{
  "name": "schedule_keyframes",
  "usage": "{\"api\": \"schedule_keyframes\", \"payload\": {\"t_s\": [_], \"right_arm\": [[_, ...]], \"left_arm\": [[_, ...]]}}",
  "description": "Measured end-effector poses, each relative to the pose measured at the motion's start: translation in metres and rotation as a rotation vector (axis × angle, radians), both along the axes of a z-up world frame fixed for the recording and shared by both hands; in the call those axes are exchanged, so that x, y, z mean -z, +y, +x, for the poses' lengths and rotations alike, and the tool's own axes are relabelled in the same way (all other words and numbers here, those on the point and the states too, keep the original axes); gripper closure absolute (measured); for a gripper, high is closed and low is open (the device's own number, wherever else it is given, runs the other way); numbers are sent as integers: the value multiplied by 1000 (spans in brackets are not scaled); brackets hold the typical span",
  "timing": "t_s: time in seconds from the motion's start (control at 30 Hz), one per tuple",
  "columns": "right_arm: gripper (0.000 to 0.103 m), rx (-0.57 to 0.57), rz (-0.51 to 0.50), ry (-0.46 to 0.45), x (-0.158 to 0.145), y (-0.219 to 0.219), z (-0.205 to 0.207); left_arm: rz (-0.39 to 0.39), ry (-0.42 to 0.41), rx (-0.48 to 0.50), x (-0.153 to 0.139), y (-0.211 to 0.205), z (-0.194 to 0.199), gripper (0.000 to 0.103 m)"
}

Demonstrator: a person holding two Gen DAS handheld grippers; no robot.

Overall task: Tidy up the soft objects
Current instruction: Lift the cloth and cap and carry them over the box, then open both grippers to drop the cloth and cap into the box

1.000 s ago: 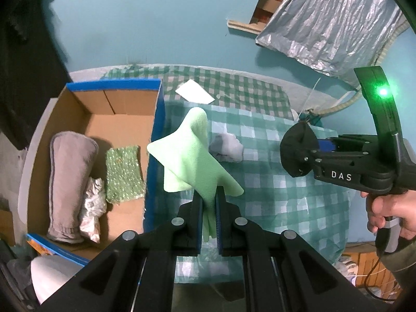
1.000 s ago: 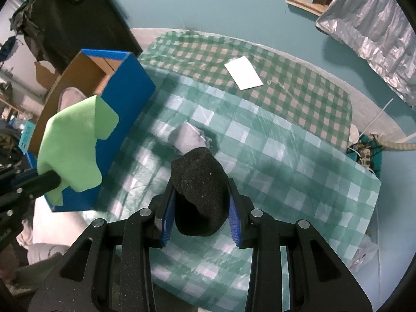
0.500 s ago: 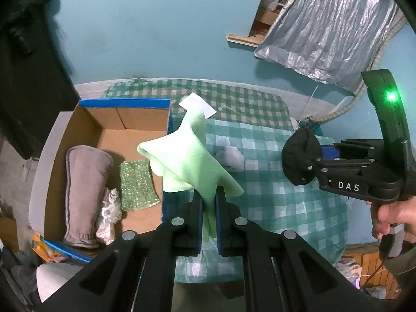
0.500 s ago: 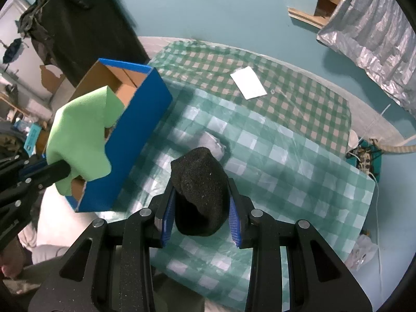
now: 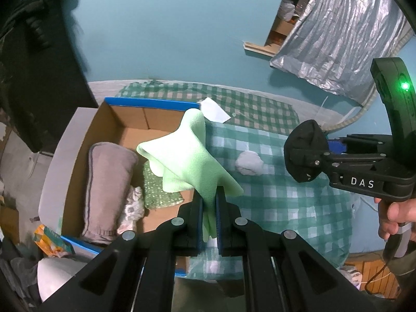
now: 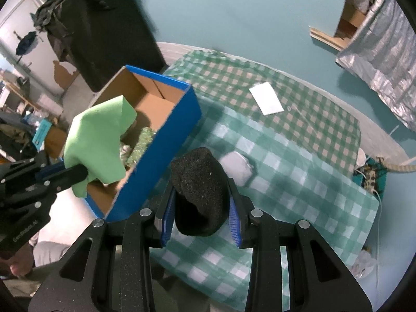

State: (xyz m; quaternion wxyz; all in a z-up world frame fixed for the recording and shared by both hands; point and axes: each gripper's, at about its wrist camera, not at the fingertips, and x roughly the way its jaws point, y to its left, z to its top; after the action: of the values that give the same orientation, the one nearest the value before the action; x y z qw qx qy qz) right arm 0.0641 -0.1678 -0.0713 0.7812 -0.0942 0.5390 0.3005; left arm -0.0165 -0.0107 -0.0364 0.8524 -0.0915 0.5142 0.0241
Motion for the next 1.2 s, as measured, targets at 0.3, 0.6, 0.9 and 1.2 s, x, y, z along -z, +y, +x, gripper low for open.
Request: {"api": "schedule_keyframes", "payload": {"t_s": [0.3, 0.6, 0.9, 1.2], "right_arm": [[69, -59, 7, 0, 1, 38, -1], [69, -120, 14, 2, 1, 82, -1], [69, -166, 14, 32, 14, 121, 2], [69, -199, -16, 54, 30, 149, 3]], "left_arm": [[-2, 1, -54, 2, 31, -8, 95], [-11, 23, -96, 12, 61, -13, 95], [-15, 56, -99, 33, 81, -12, 95], [-7, 93, -92, 53, 92, -6, 94]]}}
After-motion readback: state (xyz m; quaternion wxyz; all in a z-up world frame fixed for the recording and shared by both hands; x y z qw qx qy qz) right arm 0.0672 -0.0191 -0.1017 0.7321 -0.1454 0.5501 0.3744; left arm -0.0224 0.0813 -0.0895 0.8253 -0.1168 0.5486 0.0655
